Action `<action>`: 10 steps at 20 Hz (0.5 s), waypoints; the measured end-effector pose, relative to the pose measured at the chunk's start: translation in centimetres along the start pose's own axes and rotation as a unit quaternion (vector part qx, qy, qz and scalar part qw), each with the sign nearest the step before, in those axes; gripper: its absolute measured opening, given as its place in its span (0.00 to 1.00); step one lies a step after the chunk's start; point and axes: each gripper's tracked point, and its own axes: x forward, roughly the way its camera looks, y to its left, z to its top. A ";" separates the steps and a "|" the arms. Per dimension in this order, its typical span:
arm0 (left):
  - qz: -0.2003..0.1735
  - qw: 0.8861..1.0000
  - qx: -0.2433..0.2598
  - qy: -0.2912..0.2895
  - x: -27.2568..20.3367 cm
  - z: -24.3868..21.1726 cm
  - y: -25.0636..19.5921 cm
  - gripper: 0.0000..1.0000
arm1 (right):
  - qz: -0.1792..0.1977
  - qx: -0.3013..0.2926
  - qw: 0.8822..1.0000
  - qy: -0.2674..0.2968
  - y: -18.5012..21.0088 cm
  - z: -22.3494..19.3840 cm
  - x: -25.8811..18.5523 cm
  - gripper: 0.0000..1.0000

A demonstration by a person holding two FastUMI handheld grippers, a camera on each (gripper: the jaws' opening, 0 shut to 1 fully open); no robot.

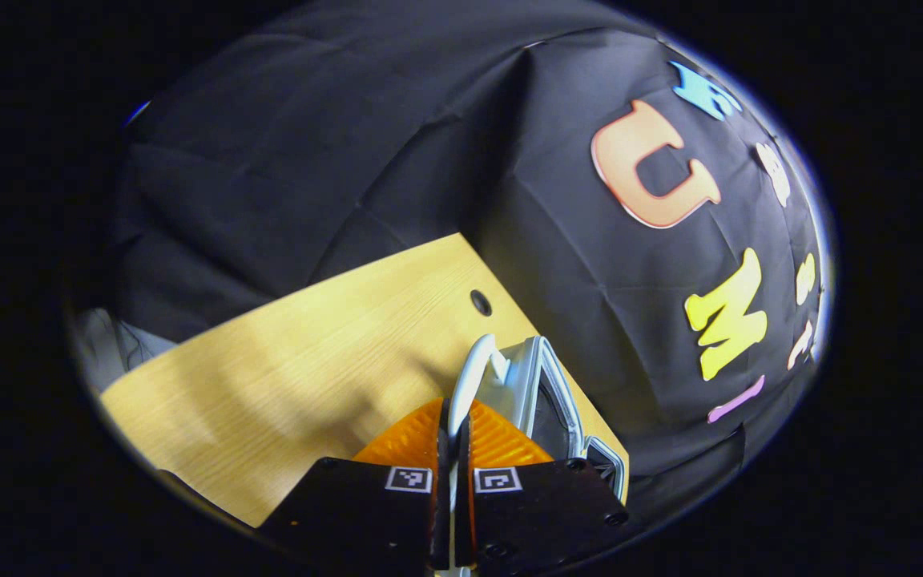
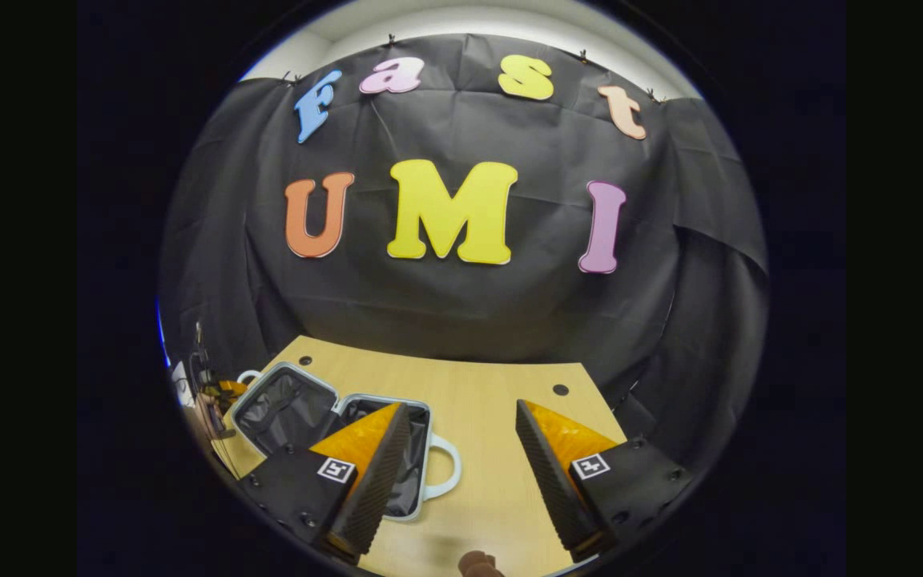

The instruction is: First open the suitcase, pack the skin care products into it, and then close the suitcase.

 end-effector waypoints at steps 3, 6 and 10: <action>-0.001 0.999 0.045 -0.022 -1.5 1.7 -3.6 0.05 | 0.010 0.002 1.000 -0.015 -0.2 0.9 -0.5 0.78; -0.009 0.995 0.092 -0.049 -3.2 2.7 -8.6 0.05 | 0.015 0.011 0.999 -0.027 -1.1 2.0 -0.8 0.80; -0.026 0.985 0.148 -0.080 -5.1 2.2 -15.9 0.05 | 0.016 0.016 0.999 -0.039 -3.0 2.9 -0.7 0.80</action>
